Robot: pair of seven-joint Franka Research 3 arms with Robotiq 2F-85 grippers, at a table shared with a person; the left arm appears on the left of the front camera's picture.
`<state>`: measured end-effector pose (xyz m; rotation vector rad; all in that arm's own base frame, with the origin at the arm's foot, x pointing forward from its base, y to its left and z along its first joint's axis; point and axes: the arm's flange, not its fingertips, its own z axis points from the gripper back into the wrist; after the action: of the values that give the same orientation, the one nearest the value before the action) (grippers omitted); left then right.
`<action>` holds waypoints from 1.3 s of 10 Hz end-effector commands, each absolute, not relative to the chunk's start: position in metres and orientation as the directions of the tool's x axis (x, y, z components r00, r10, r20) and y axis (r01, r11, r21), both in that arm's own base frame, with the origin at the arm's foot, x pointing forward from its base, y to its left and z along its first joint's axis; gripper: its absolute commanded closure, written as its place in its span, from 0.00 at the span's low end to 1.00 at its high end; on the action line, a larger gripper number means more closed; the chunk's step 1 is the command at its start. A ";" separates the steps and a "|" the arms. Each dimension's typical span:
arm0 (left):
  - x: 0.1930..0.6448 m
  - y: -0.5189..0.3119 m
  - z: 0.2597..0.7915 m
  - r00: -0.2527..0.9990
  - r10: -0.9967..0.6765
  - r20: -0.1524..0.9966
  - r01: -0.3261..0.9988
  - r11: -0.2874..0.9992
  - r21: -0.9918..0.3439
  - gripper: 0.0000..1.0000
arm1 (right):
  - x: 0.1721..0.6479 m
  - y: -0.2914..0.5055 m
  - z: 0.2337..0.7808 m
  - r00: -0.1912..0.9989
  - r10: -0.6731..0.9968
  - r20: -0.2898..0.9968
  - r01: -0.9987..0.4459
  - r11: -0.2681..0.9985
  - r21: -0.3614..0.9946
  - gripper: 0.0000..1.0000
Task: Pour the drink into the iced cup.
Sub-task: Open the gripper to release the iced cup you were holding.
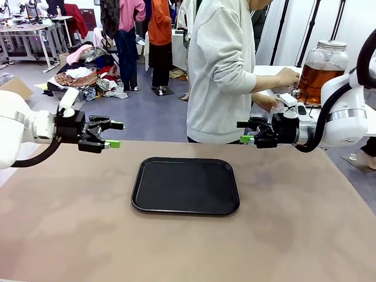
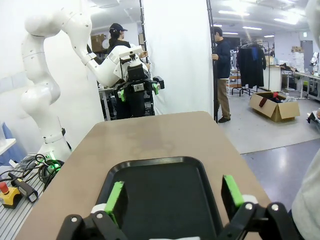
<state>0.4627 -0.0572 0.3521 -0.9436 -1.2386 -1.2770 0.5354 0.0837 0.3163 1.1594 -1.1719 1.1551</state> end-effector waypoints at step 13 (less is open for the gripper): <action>0.462 -0.057 0.353 -0.119 -0.161 0.980 0.984 0.113 0.138 0.00 | 0.536 0.084 0.319 0.042 0.033 0.999 -0.998 0.051 0.041 0.00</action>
<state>0.4627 -0.0572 0.3521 -0.9436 -1.2386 -1.2770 0.5354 0.0837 0.3163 1.1594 -1.1719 1.1551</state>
